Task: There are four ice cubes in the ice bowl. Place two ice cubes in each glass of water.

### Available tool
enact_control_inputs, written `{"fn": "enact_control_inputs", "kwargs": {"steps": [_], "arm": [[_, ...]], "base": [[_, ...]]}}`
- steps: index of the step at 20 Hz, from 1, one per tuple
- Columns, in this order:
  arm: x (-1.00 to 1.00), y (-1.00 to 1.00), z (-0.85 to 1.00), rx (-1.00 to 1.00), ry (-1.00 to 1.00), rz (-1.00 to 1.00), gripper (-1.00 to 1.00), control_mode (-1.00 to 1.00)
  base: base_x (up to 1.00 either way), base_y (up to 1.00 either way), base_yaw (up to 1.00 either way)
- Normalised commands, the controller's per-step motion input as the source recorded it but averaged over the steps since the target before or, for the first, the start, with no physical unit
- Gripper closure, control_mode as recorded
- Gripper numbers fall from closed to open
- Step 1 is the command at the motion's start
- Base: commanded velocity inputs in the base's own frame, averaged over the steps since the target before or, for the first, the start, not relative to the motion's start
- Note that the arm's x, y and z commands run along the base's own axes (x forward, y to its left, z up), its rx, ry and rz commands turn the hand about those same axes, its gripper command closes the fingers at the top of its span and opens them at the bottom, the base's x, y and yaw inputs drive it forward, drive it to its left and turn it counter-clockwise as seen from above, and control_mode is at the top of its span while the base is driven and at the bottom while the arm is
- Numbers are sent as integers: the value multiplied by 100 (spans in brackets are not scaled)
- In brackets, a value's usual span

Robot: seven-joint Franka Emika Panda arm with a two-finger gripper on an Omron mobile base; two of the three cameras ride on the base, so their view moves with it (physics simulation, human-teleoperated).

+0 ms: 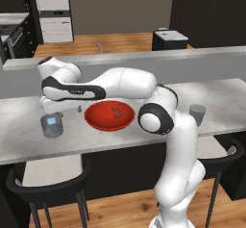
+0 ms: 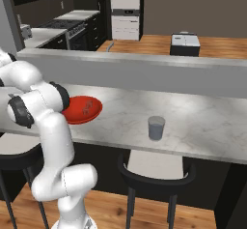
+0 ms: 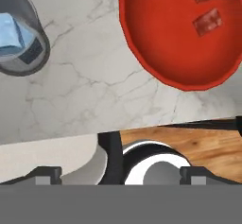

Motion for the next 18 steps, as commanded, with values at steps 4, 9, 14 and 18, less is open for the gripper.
{"fn": "enact_control_inputs", "kwargs": {"steps": [4,9,14,18], "arm": [[-97,-100,0,0,0,0,-100,-100],[-20,-98,6,1,0,0,-100,-100],[0,-73,31,0,2,8,-100,-100],[30,-43,9,0,15,14,-100,-100]], "base": [[0,0,0],[0,0,0],[0,0,0],[0,0,0]]}}
